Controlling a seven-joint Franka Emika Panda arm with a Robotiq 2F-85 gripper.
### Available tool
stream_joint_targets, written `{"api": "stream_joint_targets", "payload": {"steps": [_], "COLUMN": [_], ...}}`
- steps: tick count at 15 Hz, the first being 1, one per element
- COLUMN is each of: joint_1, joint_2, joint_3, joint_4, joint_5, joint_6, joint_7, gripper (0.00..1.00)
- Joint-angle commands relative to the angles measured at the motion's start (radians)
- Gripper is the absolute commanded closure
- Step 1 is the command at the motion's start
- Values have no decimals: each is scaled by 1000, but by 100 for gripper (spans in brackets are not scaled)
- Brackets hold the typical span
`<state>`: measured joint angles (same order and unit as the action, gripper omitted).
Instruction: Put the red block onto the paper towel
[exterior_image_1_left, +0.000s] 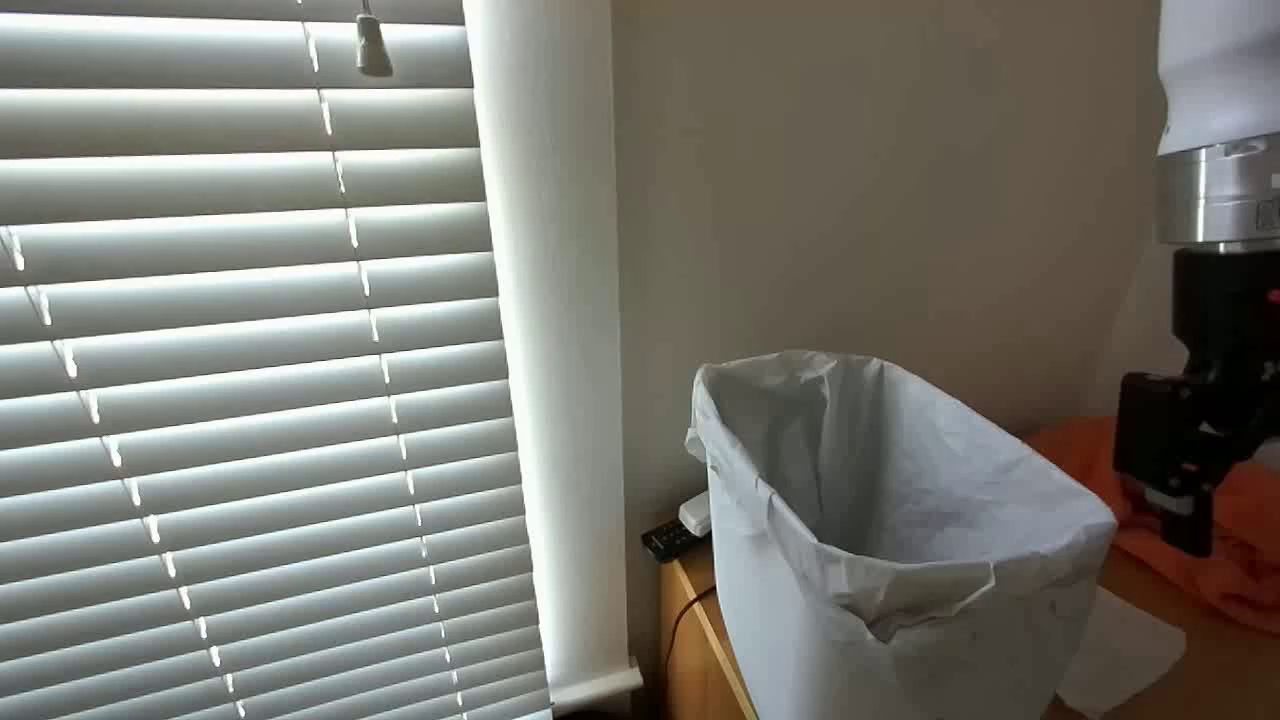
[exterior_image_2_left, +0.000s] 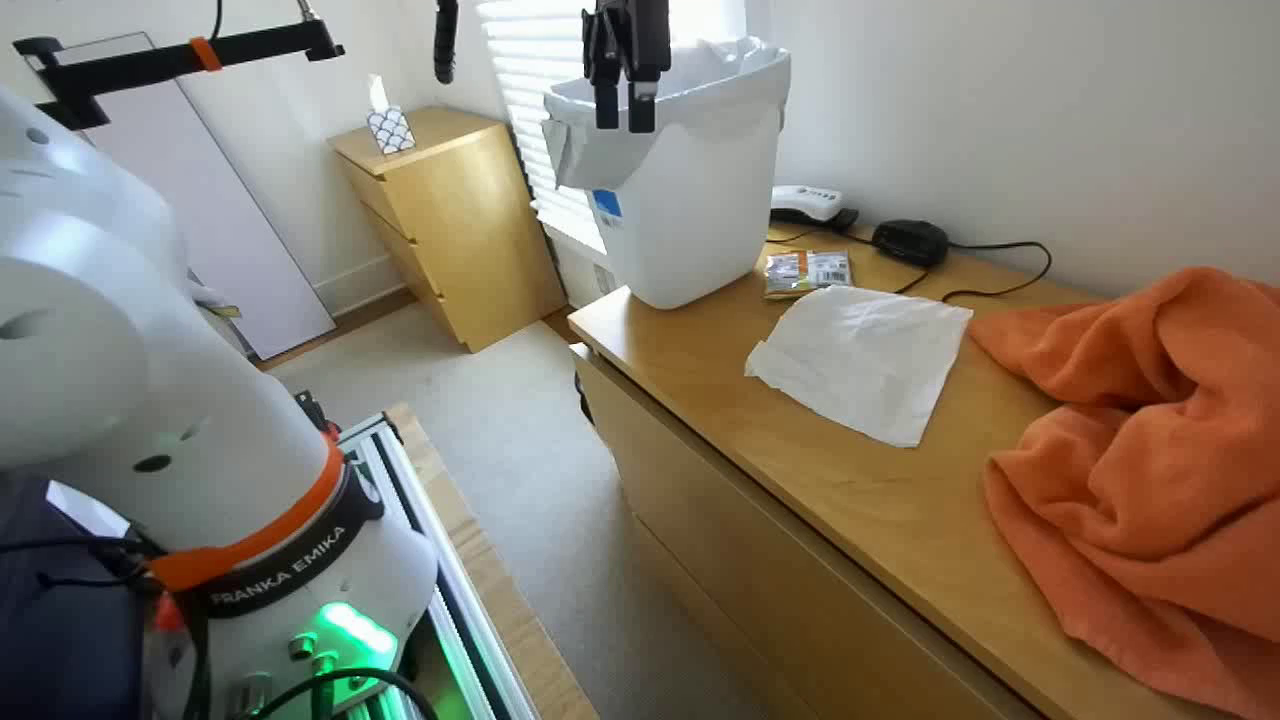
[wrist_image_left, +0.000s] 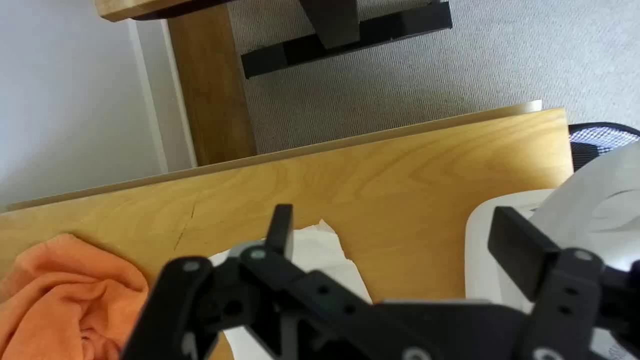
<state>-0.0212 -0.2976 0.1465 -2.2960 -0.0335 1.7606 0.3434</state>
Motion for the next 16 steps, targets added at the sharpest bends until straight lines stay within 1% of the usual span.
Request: {"api": "stream_joint_targets", "payload": {"steps": [1,10,11,13,16], "joint_1": [17,17,-1,-17,-56], "joint_2": [1,1,13,11,8], "joint_3": [-16,-16,-28,-66,-135], "joint_4": [1,1,-3,-14,-46], "joint_5": [-4,-4,-17,2,5], "joint_6": [-2,-2,7,-5,16], "joint_7": [4,4,24,-8,-28], "gripper": [0,0,0,0,0]}}
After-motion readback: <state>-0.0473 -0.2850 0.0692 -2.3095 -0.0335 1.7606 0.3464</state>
